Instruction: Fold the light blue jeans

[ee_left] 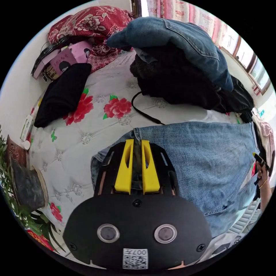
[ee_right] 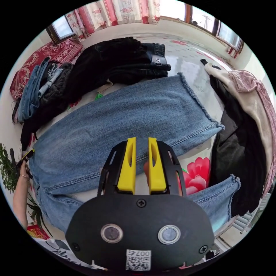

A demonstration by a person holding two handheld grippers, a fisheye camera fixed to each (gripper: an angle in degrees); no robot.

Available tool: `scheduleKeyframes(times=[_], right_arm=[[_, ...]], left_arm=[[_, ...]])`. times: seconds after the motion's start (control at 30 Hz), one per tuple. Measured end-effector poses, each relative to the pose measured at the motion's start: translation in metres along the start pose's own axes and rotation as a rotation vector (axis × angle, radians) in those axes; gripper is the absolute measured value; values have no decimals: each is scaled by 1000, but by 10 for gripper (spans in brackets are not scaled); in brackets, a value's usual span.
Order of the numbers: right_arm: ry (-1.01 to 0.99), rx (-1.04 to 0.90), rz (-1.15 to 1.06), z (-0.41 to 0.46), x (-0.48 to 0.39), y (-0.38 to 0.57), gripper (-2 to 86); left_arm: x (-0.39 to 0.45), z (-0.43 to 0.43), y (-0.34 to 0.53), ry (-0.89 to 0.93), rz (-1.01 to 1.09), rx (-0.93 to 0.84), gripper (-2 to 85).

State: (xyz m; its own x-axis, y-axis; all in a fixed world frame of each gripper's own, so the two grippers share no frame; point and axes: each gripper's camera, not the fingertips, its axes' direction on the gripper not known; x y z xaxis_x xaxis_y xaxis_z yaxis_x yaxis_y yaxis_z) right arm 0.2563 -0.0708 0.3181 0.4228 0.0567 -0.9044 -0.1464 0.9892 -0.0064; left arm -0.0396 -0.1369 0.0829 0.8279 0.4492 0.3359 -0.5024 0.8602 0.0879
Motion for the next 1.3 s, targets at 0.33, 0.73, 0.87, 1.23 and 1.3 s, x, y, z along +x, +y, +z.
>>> scheduleKeyframes(times=[0.33, 0.73, 0.87, 1.23, 1.3], right_arm=[[-94, 113, 213, -125, 137, 169, 83], [-284, 0, 590, -156, 294, 311, 81], [-420, 1, 609, -150, 307, 318, 53], [-790, 160, 496, -245, 335, 305, -1], [-830, 244, 385, -290, 329, 290, -1]], left_arm=[[-60, -132, 217, 146, -340, 125, 61], [-99, -134, 390, 368, -800, -12, 114], [-116, -138, 396, 401, -873, -33, 70], [-151, -210, 411, 879, -836, 371, -10], [-156, -248, 395, 936, -729, 490, -10]])
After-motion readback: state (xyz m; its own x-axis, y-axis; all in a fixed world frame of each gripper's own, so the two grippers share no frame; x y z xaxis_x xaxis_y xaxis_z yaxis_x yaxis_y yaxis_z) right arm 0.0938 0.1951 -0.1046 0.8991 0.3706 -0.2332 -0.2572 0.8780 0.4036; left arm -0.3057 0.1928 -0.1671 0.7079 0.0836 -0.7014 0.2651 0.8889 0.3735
